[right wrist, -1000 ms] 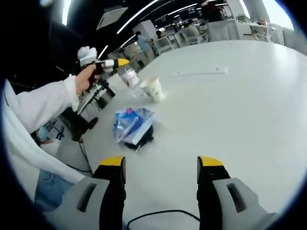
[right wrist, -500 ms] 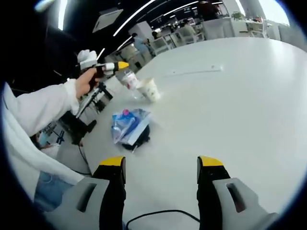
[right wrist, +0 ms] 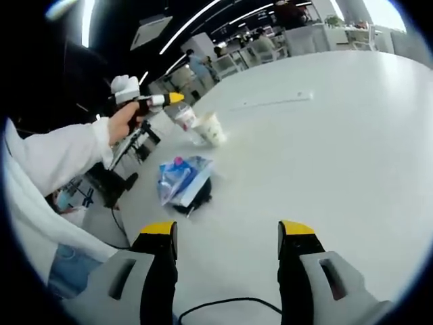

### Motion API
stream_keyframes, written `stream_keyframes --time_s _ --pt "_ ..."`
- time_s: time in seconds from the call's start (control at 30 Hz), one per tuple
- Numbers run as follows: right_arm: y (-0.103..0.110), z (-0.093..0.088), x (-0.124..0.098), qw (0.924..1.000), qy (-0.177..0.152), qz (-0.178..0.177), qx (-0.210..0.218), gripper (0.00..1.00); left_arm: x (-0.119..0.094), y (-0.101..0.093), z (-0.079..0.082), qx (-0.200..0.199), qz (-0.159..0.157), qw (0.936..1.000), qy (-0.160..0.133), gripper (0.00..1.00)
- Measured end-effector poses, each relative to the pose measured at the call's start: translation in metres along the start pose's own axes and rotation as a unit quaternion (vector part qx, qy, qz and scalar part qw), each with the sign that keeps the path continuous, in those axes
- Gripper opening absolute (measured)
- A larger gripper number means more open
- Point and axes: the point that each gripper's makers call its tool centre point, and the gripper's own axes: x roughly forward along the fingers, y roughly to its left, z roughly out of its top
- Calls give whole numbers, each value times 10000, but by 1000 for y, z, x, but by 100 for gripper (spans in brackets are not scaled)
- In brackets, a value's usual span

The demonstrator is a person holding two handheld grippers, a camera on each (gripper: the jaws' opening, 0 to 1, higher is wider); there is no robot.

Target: Arrange the tabletop items into an orderly group along one side of the table until the central work area is clear of visible clutter.

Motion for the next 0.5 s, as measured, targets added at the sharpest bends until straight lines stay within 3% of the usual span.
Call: stream_keyframes --time_s 0.13,0.33,0.43,0.5 --pt "-1 0 0 10000 -15 26 62 58 -4 0 -2 -92 126 9998 -108 22" --pt "0 -3 0 9999 0 67 123 58 -9 -10 -5 132 305 9991 -248 22" --pt "0 -3 0 9999 -6 74 141 58 -10 -8 -6 -134 366 9986 -345 22" --pt "0 -3 -1 9998 -26 87 183 58 -8 -8 -12 -135 400 9988 -249 23"
